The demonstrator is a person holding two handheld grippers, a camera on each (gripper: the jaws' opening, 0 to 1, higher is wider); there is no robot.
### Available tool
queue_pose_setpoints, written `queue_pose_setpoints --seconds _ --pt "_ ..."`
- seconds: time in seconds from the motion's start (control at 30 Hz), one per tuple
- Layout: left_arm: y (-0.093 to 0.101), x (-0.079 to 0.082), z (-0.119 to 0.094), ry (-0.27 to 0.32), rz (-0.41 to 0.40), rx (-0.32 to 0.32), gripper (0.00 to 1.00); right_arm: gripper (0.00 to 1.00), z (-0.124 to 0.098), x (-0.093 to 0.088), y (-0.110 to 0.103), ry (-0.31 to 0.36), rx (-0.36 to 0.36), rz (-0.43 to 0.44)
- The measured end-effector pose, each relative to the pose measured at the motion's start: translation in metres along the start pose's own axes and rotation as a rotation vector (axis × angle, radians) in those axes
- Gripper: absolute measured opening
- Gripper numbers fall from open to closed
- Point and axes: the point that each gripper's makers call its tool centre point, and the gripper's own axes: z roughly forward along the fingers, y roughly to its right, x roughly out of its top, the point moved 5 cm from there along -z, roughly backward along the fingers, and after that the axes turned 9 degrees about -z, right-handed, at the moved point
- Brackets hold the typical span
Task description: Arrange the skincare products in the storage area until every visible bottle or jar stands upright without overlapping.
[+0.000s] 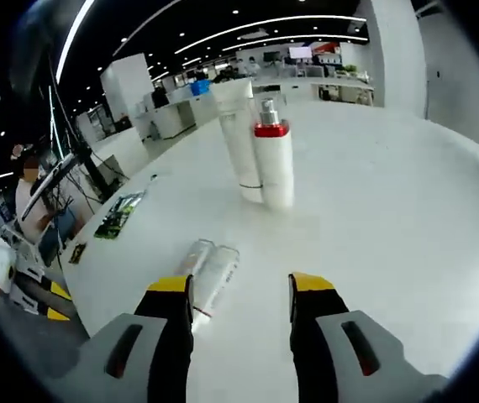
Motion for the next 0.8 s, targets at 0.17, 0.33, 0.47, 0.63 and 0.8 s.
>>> queue_pose_setpoints --seconds 0.17,0.33,0.47,0.63,0.8 --pt "0.003 0.003 -0.002 0.019 0.028 -0.009 0.22 0.43 -0.024 -0.035 -0.02 -0.048 -0.001 -0.014" --pt "-0.001 0.012 -0.009 0.094 0.037 0.021 0.2 0.46 -0.041 -0.044 -0.029 -0.044 -0.011 0.043" --pt "0.0 0.011 -0.008 0.088 0.051 0.015 0.2 0.49 -0.041 -0.042 -0.042 -0.037 -0.006 0.048" --pt "0.0 0.012 -0.009 0.1 0.053 0.013 0.2 0.48 -0.031 -0.043 -0.058 -0.069 0.027 -0.058" --pt "-0.003 0.015 -0.011 0.122 0.059 0.035 0.2 0.45 -0.028 -0.037 -0.063 -0.098 0.033 -0.168"
